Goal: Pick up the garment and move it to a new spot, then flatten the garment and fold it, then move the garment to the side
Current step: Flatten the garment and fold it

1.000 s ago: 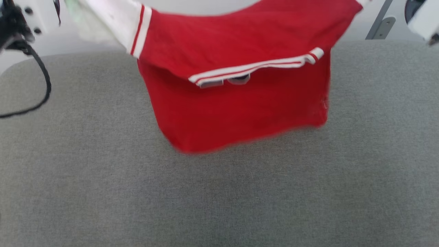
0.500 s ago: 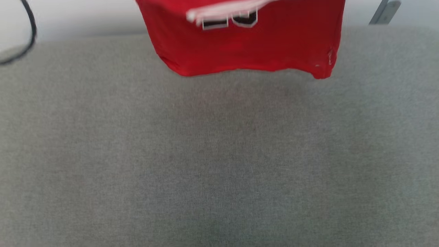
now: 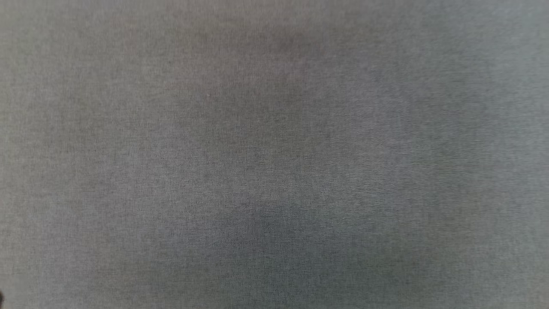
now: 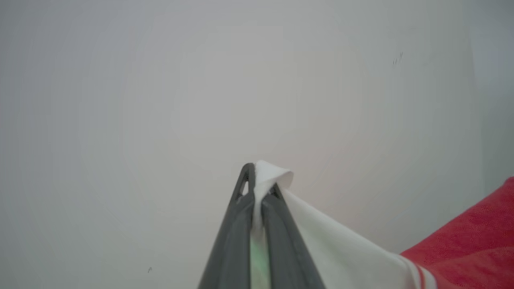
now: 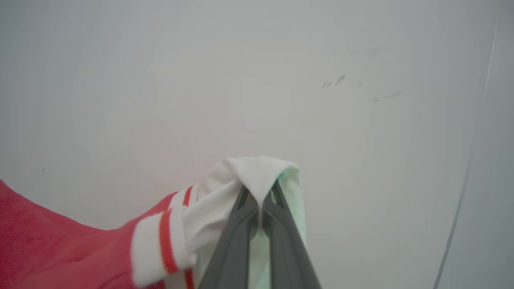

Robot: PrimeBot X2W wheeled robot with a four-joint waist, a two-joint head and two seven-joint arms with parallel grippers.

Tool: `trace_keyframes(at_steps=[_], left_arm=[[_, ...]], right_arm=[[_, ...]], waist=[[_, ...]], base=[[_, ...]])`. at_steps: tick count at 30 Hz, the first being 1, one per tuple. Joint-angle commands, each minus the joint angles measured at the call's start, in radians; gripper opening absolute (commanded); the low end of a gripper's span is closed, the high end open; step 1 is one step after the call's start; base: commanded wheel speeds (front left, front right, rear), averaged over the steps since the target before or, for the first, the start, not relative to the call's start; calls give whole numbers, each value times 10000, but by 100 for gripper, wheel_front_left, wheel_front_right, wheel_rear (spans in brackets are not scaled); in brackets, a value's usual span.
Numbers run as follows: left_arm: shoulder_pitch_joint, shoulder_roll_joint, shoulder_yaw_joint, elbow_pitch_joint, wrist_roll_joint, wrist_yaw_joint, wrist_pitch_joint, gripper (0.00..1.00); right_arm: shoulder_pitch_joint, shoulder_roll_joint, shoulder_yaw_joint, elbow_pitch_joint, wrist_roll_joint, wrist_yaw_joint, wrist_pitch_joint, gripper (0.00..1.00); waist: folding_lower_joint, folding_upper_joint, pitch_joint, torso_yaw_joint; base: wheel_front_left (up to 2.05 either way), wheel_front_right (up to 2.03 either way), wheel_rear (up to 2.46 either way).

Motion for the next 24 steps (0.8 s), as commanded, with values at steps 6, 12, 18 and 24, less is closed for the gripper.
trace_keyframes(at_steps=[6,12,18,24], left_arm=[[194,-204,-494,1998,-15,-145,-1496,0],[996,-289,-1090,2829,-614,-157,-1249,0],[2444,-280,-2116,3226,-1435,-158,77,0],[4196,32,-2884,2911,-2720,-153,2408,0]], right_arm=[[129,258,682,1521,-527,-3,-744,0],[1030,309,1730,2394,506,-3,-363,0],[2456,123,2914,2039,2506,-3,873,0],[4050,-628,3854,612,4554,-3,2769,0]], waist=[[0,0,379,240],[0,0,327,358],[0,0,155,485],[0,0,-186,531]], base=[[0,0,0],[0,0,0],[0,0,0],[0,0,0]])
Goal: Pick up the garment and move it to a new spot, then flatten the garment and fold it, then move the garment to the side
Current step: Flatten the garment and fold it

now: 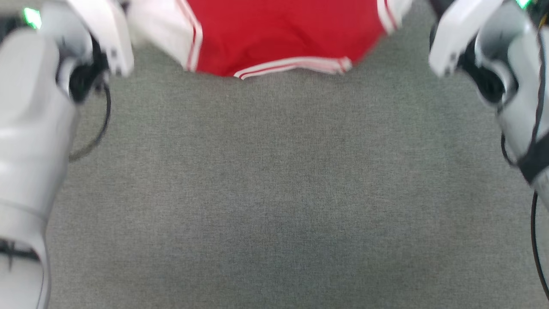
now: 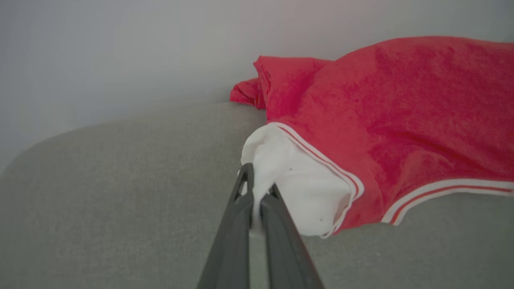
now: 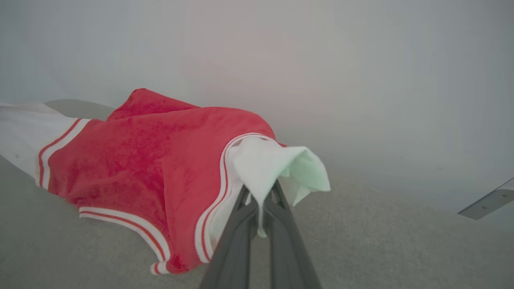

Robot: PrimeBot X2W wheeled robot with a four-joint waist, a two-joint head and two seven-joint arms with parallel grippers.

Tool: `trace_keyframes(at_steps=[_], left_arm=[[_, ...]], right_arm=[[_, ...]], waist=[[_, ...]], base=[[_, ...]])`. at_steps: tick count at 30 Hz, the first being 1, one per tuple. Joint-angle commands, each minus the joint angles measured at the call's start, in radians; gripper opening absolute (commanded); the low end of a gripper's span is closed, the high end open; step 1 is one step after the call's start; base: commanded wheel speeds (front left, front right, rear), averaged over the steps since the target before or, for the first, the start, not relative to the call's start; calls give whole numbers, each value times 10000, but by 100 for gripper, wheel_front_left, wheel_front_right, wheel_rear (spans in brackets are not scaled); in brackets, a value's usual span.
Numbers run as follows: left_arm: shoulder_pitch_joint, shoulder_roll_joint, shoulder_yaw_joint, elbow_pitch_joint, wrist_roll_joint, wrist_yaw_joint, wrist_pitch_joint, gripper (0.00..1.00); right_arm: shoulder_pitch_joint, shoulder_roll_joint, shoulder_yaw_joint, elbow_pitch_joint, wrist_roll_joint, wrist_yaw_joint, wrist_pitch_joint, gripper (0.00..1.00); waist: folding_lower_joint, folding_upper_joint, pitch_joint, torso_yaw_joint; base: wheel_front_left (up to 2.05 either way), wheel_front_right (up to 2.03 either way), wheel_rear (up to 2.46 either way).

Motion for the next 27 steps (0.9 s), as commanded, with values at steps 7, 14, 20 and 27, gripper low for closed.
trace_keyframes(at_steps=[7,14,20,27], left_arm=[[2405,711,-234,-1241,-1202,50,1811,0],[5111,1636,-92,-4138,-1826,1104,2554,0],[7709,2835,243,-7971,-2412,2806,3273,0],[10489,4186,628,-11661,-2946,4864,3770,0]], right_arm=[[2256,-1256,588,-2121,1572,-3,2222,0],[4474,-2351,204,-4032,2412,-2,3496,0],[6309,-3089,-474,-5453,2777,-2,4747,0],[8332,-3650,-1274,-7185,3243,-2,6607,0]], waist=[[-1,0,-602,-29],[-1,0,-1109,-23],[-1,0,-1416,-28],[-1,0,-1580,-60]], base=[[0,0,0],[0,0,0],[0,0,0],[0,0,0]])
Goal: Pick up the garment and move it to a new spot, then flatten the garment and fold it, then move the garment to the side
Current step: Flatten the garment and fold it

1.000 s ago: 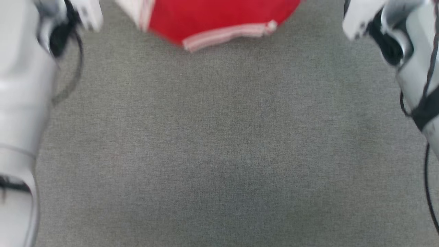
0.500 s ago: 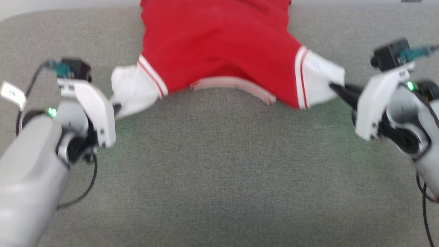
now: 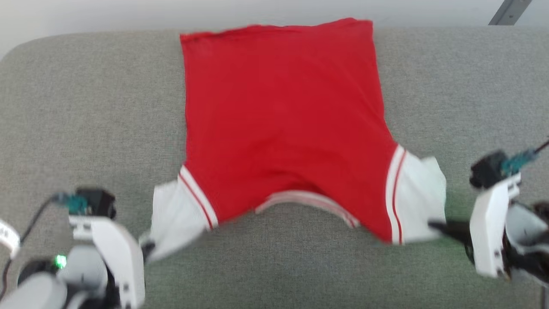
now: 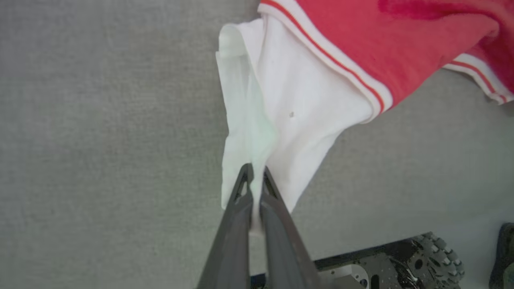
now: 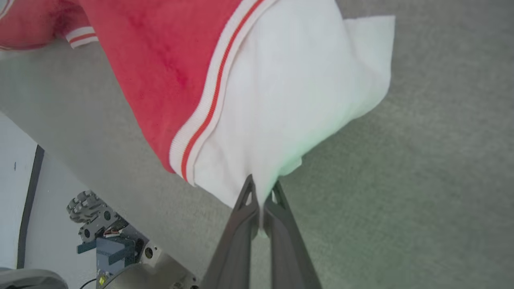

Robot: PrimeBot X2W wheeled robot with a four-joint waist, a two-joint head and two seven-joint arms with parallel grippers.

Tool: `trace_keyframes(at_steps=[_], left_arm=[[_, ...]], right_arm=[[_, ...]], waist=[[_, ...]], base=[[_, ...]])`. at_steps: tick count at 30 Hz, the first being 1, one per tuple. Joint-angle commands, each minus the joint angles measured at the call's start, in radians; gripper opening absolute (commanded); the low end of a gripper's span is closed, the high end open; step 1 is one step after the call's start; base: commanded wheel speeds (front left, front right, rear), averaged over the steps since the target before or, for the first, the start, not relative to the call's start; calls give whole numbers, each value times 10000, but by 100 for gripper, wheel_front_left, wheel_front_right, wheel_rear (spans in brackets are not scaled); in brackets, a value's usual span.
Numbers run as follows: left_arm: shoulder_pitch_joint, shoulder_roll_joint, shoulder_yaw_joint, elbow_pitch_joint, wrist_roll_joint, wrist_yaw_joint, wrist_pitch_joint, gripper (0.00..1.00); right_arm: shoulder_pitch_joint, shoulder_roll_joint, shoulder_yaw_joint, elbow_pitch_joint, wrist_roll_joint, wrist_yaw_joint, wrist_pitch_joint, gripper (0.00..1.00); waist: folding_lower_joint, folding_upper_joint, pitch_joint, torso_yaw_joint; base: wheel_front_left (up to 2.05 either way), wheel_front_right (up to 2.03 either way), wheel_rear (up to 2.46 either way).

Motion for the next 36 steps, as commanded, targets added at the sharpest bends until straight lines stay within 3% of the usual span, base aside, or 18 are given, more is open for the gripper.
trace_keyframes(at_steps=[1,7,10,14,15,16,17,29,36], left_arm=[[275,93,1,-208,-122,151,56,0],[1814,496,69,-1575,-421,1228,148,0],[2133,408,89,-1791,-488,1346,-49,0],[2141,184,53,-1640,-479,1169,-283,0],[2049,119,27,-1567,-458,1116,-316,0],[1938,81,-11,-1508,-402,1030,-353,0],[1847,10,-22,-1446,-376,942,-399,0],[975,-536,6,-1248,-39,379,-901,0],[288,-828,-157,-1154,148,55,-954,0]], right_arm=[[255,-64,-64,-170,49,0,193,0],[2076,-219,-1069,-1276,256,0,1649,0],[2738,71,-1670,-1680,-120,0,1892,0],[3129,763,-2224,-1720,-1245,0,1787,0],[3144,932,-2300,-1682,-1583,0,1748,31],[3100,1124,-2426,-1639,-1883,0,1660,80],[3039,1303,-2491,-1604,-2160,-1,1646,100],[1472,2737,-4706,-3713,-4066,0,1489,100],[-1241,3372,-4981,-2535,-5212,0,439,100]], waist=[[0,-1,3,5],[0,-1,140,84],[0,-1,296,146],[0,-1,497,194],[0,-1,540,203],[0,-1,590,215],[0,-1,638,215],[0,-1,1423,482],[0,-1,2026,944]], base=[[0,0,0],[0,0,0],[0,0,0],[0,0,0],[0,0,0],[0,0,0],[0,0,0],[0,0,0],[0,0,0]])
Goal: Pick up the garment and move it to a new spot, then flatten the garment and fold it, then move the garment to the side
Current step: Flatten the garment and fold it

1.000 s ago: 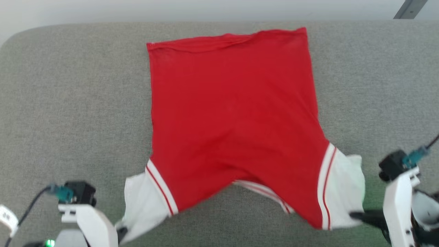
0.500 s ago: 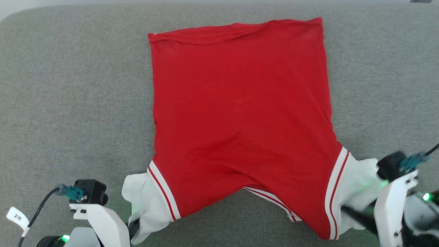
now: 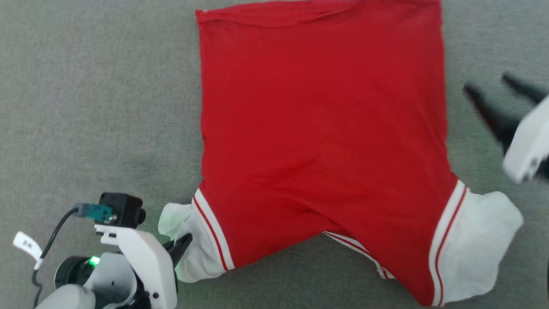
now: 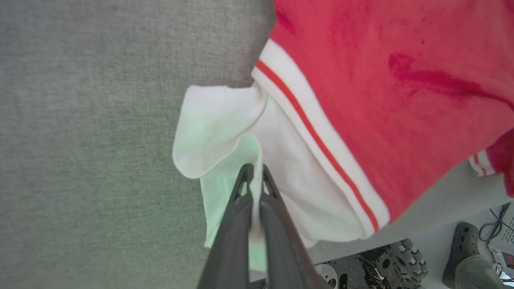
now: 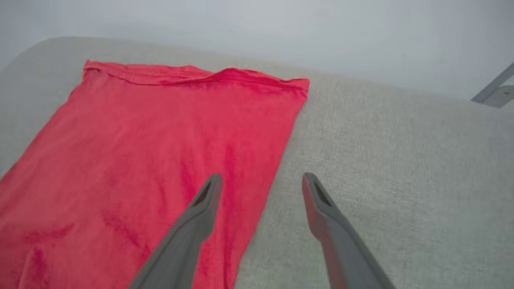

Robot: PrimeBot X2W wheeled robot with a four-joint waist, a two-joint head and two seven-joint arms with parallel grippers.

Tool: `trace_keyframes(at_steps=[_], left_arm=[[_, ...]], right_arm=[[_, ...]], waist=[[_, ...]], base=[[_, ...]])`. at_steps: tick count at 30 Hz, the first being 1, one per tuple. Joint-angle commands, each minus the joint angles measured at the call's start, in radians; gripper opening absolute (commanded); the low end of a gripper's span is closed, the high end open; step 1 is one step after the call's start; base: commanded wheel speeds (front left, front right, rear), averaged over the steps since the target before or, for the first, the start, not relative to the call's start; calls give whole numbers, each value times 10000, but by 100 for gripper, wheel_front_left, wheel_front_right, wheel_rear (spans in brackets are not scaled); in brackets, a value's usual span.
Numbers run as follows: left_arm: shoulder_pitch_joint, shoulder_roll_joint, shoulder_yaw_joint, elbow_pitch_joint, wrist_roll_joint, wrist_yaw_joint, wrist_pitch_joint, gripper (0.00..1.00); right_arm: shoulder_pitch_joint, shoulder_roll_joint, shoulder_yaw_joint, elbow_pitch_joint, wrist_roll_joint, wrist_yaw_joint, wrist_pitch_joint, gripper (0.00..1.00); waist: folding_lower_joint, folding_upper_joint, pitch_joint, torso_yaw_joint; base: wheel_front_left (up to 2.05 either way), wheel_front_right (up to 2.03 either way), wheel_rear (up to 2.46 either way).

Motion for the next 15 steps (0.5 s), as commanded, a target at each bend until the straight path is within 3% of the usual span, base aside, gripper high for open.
trace_keyframes(at_steps=[1,7,15], left_arm=[[-303,-114,-69,72,92,-122,-31,0],[-913,-470,-327,280,279,-526,-40,0],[-1524,-1016,-730,720,438,-1067,-70,0]], right_arm=[[-918,76,30,738,-272,0,-314,100],[-3418,-106,286,3545,-819,0,-656,100],[-5601,-289,223,6831,-1721,0,-58,100]], waist=[[0,0,317,310],[0,0,769,854],[0,0,1138,1656]], base=[[0,0,0],[0,0,0],[0,0,0]])
